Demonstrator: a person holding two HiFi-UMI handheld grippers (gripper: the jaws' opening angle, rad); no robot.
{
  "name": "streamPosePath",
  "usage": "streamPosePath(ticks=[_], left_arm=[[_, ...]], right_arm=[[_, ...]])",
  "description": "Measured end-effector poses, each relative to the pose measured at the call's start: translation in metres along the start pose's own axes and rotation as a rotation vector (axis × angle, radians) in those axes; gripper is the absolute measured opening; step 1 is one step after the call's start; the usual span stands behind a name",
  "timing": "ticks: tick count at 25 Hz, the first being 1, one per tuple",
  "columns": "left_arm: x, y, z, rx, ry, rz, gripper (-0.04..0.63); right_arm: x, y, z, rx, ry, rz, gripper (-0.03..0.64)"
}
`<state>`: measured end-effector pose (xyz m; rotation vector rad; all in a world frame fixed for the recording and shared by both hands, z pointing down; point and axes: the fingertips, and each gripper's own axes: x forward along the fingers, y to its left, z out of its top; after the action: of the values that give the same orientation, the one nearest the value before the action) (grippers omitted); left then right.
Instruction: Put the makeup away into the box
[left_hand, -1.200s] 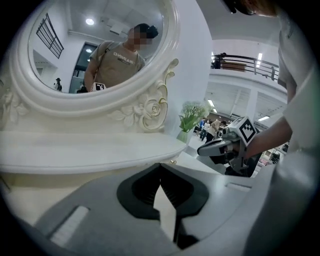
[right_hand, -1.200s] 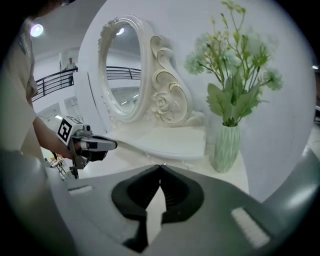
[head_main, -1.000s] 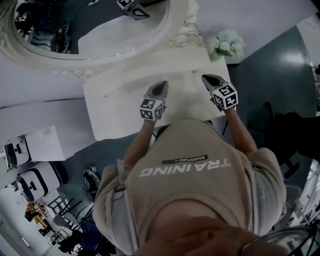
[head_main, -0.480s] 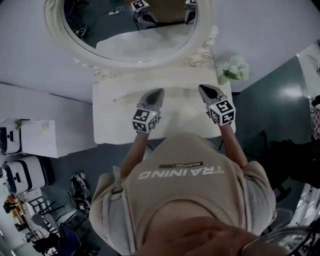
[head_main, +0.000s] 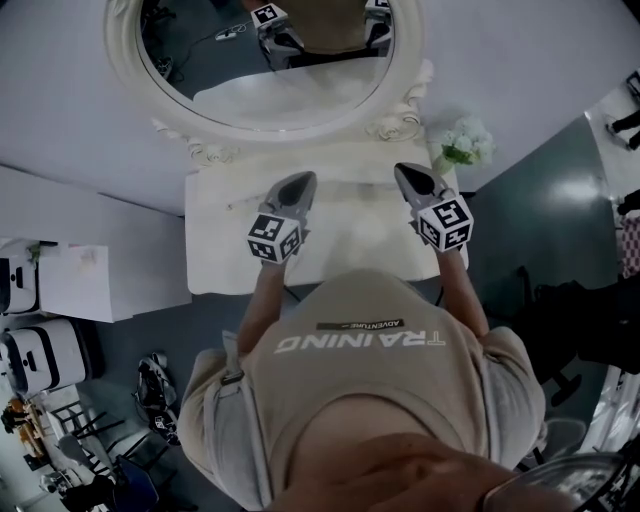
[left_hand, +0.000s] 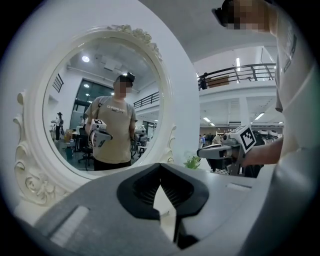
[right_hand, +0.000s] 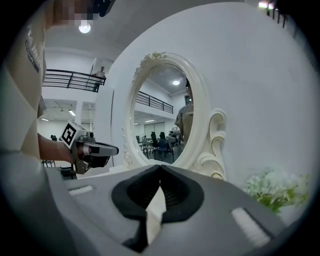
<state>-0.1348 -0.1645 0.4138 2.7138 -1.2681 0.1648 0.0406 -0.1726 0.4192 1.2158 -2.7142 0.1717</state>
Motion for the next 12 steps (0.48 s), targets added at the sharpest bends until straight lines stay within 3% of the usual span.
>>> streamPosePath(ticks=[12], left_arm=[[-0.004, -0.008, 0.026, 0.090, -0.054, 0.040, 0.006]], right_arm=[[-0.002, 0.008, 0.032, -0.084, -0.085, -0.047, 0.004]])
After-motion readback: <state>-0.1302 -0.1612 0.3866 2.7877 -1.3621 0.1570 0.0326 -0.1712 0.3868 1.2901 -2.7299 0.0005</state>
